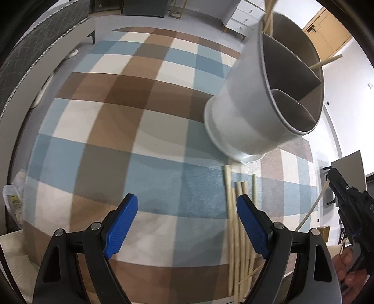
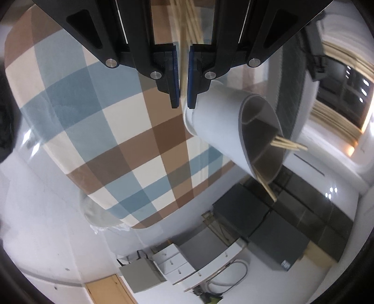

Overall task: Organize utensils
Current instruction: 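Close the left gripper on a chopstick while the right gripper holds its chopstick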

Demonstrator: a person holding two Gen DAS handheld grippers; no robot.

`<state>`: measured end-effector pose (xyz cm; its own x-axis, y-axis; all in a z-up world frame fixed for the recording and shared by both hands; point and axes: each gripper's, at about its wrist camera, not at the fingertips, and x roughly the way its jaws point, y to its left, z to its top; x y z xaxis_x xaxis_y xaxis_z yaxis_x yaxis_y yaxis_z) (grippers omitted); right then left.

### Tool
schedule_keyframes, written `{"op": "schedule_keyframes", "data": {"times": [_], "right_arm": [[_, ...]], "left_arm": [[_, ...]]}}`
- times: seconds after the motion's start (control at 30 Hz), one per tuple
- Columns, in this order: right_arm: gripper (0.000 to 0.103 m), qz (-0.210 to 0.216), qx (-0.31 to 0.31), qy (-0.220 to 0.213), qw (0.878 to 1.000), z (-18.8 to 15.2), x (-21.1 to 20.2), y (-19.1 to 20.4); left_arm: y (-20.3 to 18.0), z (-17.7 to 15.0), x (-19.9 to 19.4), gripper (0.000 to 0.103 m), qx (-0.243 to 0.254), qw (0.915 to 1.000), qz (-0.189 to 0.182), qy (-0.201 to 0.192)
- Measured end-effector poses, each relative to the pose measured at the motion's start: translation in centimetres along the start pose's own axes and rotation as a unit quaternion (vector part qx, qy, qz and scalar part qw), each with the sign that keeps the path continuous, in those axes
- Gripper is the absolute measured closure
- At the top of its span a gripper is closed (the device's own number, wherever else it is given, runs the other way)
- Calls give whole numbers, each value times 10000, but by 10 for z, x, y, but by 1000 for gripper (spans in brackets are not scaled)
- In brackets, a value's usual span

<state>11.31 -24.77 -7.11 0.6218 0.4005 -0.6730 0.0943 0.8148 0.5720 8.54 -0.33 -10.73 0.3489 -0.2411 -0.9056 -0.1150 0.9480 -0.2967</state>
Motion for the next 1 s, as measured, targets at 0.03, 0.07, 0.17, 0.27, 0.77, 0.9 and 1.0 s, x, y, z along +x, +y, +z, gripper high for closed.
{"op": "schedule_keyframes", "data": {"times": [0.03,0.07,0.17,0.27,0.77,0.9,1.0], "right_arm": [[97,45,48,-9,10000,1,-2,-2],[97,86,92,-24,9999,1,-4,-3],[97,170,130,-64,9998,2,-10,-4],[97,201,126,-101,9997,3,-13,-5],[97,336,-132,-135,9993,3,-15,6],[97,334,-152,-141,9992,3,-15,6],[97,311,-126,-138,9993,4,-15,5]], "left_arm": [[-4,1,3,20,41,10000,14,4],[-7,2,4,20,81,10000,30,5],[-21,3,14,20,251,9996,90,26],[-31,6,23,20,366,9992,159,25],[-49,15,56,38,797,9946,667,12],[-55,17,57,71,991,9910,887,-121],[-57,16,58,95,1141,9891,924,-119]]}}
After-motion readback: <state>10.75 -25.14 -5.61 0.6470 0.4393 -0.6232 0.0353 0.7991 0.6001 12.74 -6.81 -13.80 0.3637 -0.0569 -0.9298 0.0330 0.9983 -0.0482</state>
